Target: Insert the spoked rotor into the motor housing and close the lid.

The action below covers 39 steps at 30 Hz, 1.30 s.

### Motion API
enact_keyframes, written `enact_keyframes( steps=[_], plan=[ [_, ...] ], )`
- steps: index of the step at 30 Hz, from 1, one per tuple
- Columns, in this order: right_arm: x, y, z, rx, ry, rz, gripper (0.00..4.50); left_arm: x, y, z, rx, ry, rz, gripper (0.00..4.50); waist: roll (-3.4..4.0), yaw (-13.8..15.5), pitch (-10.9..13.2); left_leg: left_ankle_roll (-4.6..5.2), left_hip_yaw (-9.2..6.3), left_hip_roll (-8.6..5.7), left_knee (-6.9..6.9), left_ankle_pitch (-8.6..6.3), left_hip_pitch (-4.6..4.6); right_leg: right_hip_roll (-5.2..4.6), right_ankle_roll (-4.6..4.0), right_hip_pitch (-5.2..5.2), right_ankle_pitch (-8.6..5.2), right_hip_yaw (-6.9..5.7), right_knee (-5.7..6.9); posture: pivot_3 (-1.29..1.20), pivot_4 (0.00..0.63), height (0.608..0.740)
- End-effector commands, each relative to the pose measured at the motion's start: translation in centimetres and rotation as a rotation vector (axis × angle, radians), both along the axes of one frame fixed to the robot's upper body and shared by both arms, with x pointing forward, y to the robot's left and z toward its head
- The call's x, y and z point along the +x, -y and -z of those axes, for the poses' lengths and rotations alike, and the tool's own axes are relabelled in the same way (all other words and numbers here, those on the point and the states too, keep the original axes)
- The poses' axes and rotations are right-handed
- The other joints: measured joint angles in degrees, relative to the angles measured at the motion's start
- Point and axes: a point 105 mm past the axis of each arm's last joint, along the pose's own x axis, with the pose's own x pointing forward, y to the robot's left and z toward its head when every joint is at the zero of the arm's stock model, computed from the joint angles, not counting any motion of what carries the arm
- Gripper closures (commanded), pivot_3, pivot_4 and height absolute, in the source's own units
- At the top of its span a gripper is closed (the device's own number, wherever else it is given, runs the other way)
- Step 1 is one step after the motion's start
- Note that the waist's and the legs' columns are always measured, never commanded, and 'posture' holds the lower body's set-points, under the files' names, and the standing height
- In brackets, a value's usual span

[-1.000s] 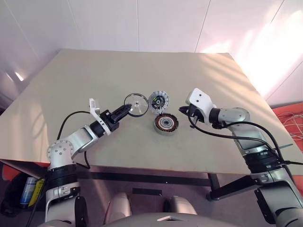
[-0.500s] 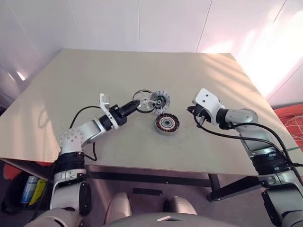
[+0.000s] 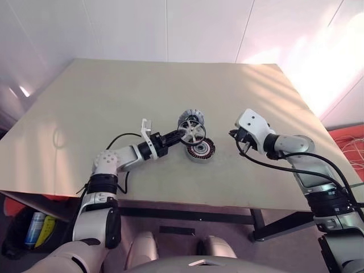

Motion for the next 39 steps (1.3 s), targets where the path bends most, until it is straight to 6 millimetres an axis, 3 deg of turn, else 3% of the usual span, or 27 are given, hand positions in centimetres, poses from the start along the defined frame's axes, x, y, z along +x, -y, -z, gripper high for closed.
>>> enact_keyframes(
  steps=[1,9,24,39],
  plan=[
    [0.2,0.2,-2.2,0.002,0.078,0.004,4.40,0.2,1.2,-0.9,-0.029,0.024,0.041,4.06,0.00,0.1,0.0,0.00,0.00,-0.01,0.00,0.00,0.00,-0.01,0.00,0.00,0.00,0.00,0.00,0.00,0.000,0.740],
    [0.3,0.1,-2.3,0.006,0.080,0.004,4.40,-0.2,3.0,-0.4,-0.033,-0.002,0.089,4.06,0.01,0.6,0.0,0.05,0.00,-0.02,0.00,-0.02,0.00,-0.04,0.00,0.00,0.00,-0.01,0.00,0.00,0.000,0.740],
    [0.2,0.0,-2.5,0.012,0.094,0.008,4.40,-0.2,4.0,1.5,0.036,-0.058,0.110,4.06,0.02,0.9,0.0,0.25,0.00,-0.04,0.00,-0.12,0.00,-0.08,0.00,0.01,0.00,-0.02,-0.01,0.00,0.000,0.740],
    [0.5,-0.1,-2.5,0.015,0.100,0.010,4.40,0.4,3.4,2.0,0.061,-0.058,0.065,4.06,0.03,0.9,0.0,0.30,0.00,-0.07,0.00,-0.12,0.00,-0.12,0.00,0.02,0.00,-0.04,-0.01,0.00,0.000,0.740]
  ],
)
